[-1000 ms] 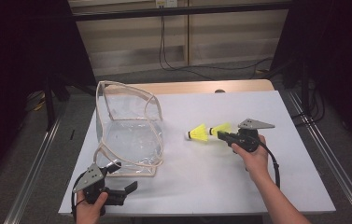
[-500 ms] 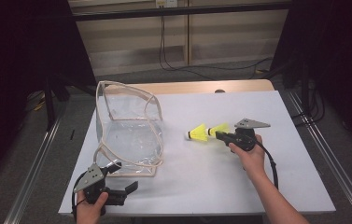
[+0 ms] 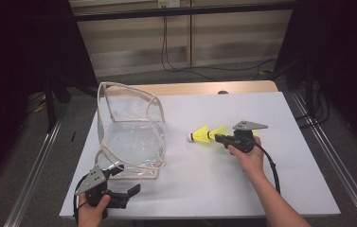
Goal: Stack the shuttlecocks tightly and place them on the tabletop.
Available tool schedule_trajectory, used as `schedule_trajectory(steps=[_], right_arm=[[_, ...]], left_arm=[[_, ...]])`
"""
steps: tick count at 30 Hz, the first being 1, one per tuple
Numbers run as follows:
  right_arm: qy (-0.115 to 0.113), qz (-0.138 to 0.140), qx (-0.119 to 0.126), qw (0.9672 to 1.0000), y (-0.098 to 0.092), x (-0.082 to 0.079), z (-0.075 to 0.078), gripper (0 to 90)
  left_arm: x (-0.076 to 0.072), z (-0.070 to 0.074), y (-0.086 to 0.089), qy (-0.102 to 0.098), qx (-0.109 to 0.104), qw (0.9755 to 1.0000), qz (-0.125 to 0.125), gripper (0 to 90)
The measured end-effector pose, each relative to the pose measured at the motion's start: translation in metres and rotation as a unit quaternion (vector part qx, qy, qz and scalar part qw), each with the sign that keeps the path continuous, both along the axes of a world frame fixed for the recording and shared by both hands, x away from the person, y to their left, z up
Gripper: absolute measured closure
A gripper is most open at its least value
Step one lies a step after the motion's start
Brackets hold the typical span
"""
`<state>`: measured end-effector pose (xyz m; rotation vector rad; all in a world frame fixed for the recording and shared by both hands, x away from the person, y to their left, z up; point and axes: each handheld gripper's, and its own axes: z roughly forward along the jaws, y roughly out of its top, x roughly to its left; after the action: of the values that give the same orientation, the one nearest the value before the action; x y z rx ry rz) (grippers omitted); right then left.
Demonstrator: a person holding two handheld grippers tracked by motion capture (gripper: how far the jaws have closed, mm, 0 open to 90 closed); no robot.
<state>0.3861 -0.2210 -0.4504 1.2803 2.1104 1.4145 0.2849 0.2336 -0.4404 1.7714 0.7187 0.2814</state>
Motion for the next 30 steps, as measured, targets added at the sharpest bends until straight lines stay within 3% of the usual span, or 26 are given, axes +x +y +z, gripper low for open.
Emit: schedule_trajectory(steps=[22, 30], right_arm=[[0.004, 0.016, 0.021, 0.9996, 0.011, 0.008, -0.009, 88.6], [0.013, -0.007, 0.012, 0.9998, 0.008, 0.006, -0.009, 70.5]], left_arm=[[0.000, -0.002, -0.003, 0.007, 0.000, 1.0000, -0.003, 3.0], [0.000, -0.002, -0.003, 0.006, 0.002, 1.0000, -0.003, 3.0]])
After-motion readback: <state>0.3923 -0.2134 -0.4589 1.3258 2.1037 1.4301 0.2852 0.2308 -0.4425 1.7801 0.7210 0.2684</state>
